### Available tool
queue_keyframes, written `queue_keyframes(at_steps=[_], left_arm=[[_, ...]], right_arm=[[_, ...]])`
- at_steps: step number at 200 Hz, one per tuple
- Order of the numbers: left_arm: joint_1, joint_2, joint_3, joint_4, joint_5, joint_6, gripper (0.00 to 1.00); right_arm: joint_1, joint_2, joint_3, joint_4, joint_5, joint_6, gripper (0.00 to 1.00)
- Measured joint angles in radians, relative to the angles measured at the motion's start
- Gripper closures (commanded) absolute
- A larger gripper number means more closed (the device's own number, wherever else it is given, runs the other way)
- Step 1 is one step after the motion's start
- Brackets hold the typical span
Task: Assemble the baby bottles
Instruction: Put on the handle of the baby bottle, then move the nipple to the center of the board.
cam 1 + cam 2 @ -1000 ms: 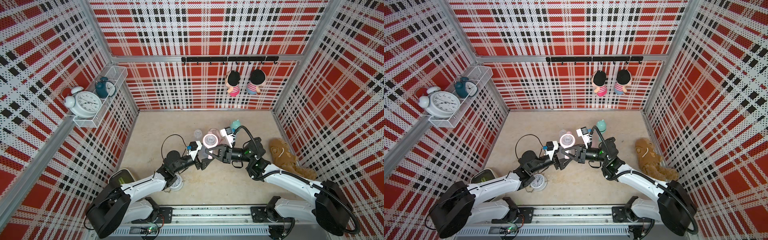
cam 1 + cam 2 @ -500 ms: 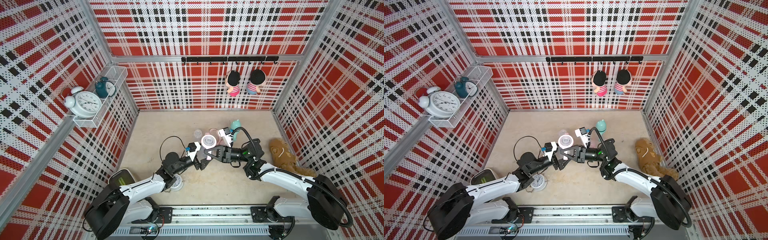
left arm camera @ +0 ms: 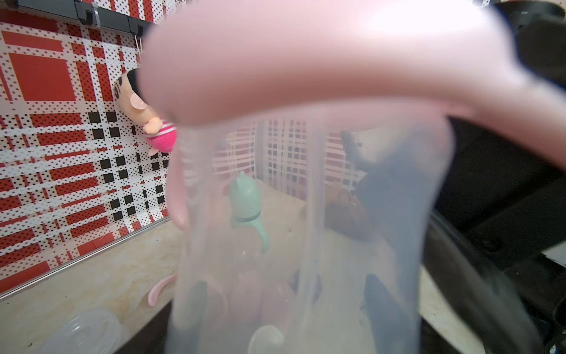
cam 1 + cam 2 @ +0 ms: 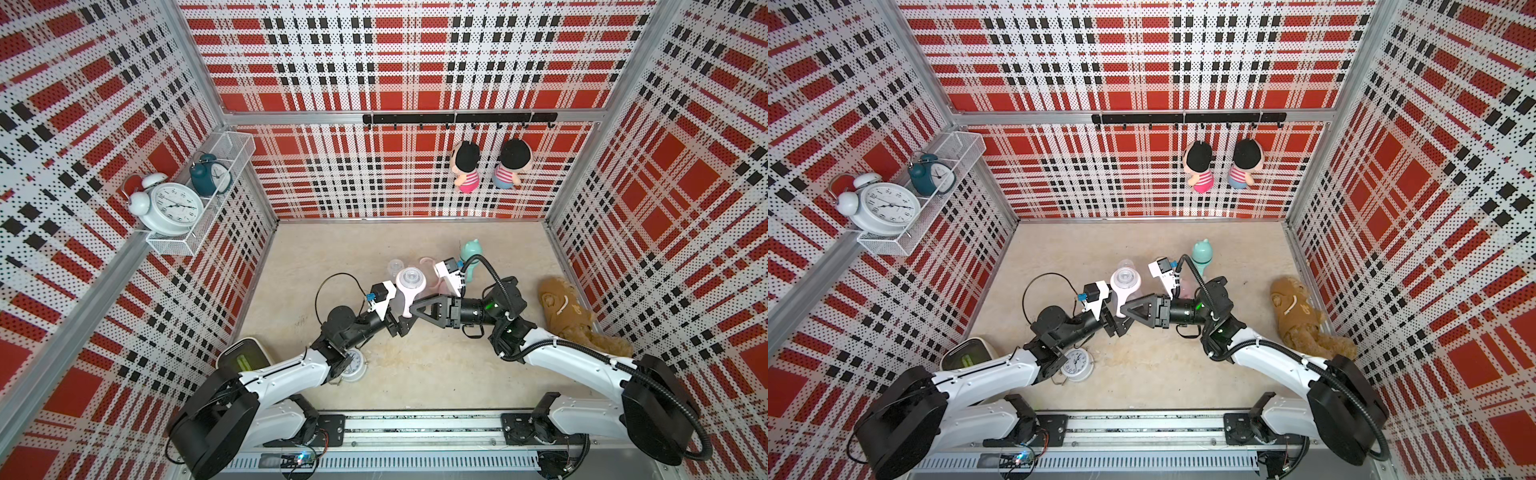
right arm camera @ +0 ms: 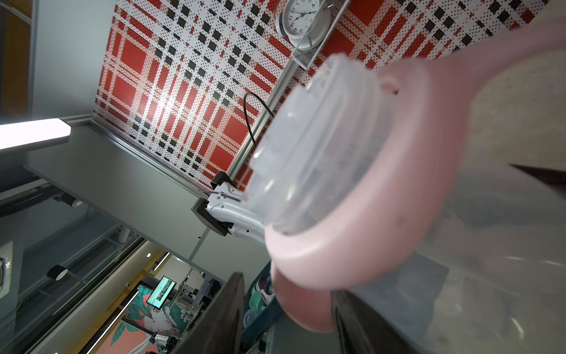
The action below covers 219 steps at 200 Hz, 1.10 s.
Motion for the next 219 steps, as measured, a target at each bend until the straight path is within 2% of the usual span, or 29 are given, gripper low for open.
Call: queue_keyframes(at_steps=[19,65,115,177,219], left_arm=[[0.026,-0.006,-0.013,0.008,0.013,-0.010,1.00],[0.100,-0.055,-0.059,0.030,0.047,-0.040,1.00],[0.124,-0.108,-0.085,0.031,0.064,-0.051,1.00],[0.124,-0.164,-0.086,-0.013,0.060,-0.052,1.00],[0.124,-0.177,-0.086,-0.055,0.056,-0.052,1.00]], right_arm=[[0.000,-0.050,0.048,-0.193,0.040,-0.103,0.45],[-0.018,-0.155,0.163,-0.580,0.193,-0.356,0.26],[-0.019,-0.122,0.241,-0.904,0.422,-0.584,0.15],[-0.020,0.063,0.228,-1.039,0.706,-0.734,0.13],[-0.020,0.176,0.216,-1.009,0.766,-0.804,0.13]])
